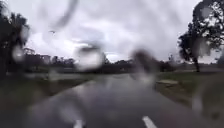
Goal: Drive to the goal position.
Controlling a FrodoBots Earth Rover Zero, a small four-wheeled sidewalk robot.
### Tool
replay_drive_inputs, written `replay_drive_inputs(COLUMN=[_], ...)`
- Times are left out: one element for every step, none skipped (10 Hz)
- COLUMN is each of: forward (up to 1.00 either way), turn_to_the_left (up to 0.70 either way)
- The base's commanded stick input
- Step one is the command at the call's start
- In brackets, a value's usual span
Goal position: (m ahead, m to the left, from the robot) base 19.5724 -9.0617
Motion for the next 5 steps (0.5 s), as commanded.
replay_drive_inputs(forward=[0.85, 0.85, 0.85, 0.85, 0.85], turn_to_the_left=[0.0, 0.0, 0.0, 0.0, 0.0])
